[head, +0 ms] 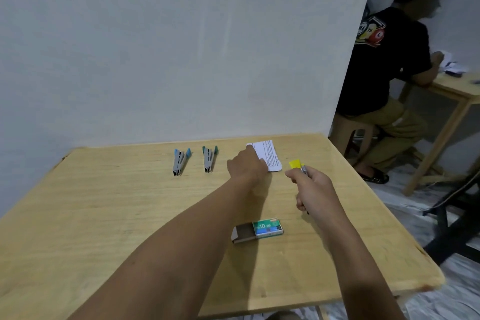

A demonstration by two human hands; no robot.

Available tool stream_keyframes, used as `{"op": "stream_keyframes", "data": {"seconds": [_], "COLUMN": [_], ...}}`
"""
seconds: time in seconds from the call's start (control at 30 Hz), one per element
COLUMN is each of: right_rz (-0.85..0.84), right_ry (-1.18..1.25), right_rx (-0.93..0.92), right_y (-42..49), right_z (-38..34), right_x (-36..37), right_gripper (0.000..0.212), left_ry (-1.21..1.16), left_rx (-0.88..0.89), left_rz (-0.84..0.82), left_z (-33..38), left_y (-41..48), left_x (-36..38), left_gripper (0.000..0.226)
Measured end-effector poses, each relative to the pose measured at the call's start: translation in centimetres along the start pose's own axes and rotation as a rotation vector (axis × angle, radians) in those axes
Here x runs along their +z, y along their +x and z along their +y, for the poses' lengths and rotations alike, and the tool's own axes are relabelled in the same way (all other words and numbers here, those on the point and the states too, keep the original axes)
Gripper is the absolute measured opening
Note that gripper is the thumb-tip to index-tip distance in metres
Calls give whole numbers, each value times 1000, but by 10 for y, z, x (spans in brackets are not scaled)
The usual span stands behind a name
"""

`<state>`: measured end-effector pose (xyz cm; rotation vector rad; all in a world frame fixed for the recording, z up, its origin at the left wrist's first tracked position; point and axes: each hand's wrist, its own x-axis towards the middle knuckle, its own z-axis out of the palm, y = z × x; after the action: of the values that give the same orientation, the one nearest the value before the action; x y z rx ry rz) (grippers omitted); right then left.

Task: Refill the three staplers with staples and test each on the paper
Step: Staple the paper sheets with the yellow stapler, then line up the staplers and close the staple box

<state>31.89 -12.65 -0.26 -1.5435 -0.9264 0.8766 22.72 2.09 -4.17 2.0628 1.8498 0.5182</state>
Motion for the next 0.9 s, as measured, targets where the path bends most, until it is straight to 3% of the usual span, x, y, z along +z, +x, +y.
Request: {"op": "stream_keyframes", "data": {"seconds": [0.1,0.27,0.43,0.6,0.9], "right_rz": [-8,-39,-119,-236,-420], "right_ry": [-12,-57,-113,-154,-408], "right_rx": [6,5,11,18,-95], "right_y": [0,-10,-27,-47,-46], "right_z": [-1,-3,-2,-2,-4], "right_x": [3,13,35,76,172], "right_gripper": [18,21,17,17,16], "left_ry": [8,-214,-9,271,310], "left_rx": [35,125,109,-149,-127], "left_rz": [-20,-104,2,44,-6], "left_z": [-3,-38,-118,-201,-233], "left_y": [0,-21,-73,-114,-121], "left_x": [-4,-40,-88,-121,-137], "left_gripper": [34,42,52,56,70]}}
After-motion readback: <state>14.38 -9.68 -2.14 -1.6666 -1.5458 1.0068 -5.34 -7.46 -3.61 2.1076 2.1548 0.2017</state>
